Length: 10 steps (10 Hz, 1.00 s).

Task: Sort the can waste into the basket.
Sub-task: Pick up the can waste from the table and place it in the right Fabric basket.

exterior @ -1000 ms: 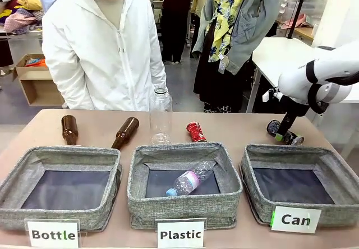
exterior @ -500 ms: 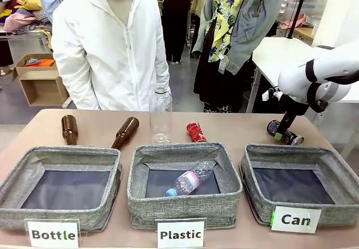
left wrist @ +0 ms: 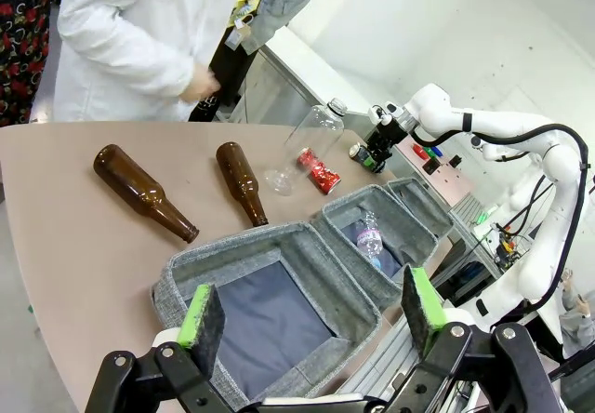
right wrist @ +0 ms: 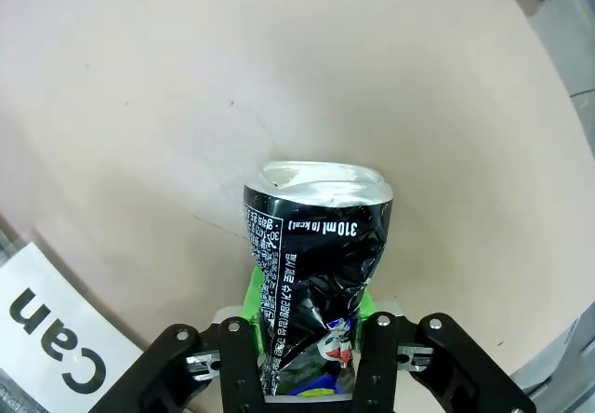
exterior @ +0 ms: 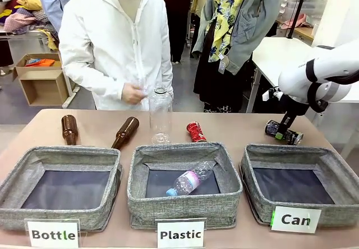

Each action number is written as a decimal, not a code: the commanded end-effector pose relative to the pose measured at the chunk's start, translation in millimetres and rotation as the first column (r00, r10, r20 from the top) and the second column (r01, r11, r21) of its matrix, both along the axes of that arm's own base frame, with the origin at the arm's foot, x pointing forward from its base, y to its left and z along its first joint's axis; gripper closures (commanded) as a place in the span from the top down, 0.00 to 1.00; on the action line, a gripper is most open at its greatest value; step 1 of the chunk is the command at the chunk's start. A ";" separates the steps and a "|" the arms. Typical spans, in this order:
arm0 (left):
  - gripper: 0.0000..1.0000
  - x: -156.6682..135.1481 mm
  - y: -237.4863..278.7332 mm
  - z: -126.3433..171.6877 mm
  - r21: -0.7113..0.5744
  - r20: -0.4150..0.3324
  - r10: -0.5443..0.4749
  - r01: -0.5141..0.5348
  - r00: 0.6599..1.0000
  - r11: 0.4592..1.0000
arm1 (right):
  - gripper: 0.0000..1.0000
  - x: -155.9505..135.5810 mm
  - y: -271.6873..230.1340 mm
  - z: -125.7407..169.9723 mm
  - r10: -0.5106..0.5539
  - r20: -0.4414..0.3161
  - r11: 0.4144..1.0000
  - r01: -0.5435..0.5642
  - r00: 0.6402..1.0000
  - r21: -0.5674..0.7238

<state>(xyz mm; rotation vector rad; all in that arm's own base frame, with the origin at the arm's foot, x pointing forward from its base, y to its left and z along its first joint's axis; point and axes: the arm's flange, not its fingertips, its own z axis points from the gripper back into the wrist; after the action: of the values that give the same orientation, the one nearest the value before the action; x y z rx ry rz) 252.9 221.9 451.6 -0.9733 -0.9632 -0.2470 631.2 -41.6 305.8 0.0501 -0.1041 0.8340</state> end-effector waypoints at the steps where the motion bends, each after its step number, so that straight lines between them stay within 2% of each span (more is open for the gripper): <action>1: 1.00 1.3 0.6 1.1 -0.008 0.032 0.000 0.000 0.999 1.000 | 0.00 4.0 1.2 5.9 -0.010 -0.002 1.000 0.010 1.000 -0.007; 4: 1.00 1.3 0.6 1.1 -0.008 0.032 0.000 0.000 0.999 1.000 | 0.00 0.6 3.0 12.4 -0.020 0.008 0.999 0.020 1.000 -0.044; 6: 1.00 1.3 0.6 1.1 -0.008 0.032 0.000 0.000 0.999 1.000 | 0.00 -13.6 6.6 40.9 -0.041 0.056 0.997 0.045 0.998 -0.062; 7: 1.00 1.3 0.6 1.1 -0.008 0.032 0.000 0.000 0.999 1.000 | 0.00 -32.9 13.0 65.3 -0.045 0.053 0.999 0.047 0.998 -0.026; 8: 1.00 1.3 0.6 1.1 -0.008 0.032 0.000 0.000 0.999 1.000 | 0.00 -57.6 21.1 89.9 -0.035 0.066 0.998 0.039 0.997 -0.053; 10: 1.00 1.3 0.6 1.1 -0.008 0.032 0.000 0.000 0.999 1.000 | 0.00 -114.4 43.2 124.7 0.066 0.070 0.996 -0.061 0.995 -0.070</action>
<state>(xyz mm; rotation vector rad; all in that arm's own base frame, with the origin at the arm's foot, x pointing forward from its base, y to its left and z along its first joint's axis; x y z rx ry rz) 252.8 222.0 451.9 -0.9727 -0.9640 -0.2474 554.4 -11.0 421.7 -0.0217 -0.1551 0.8512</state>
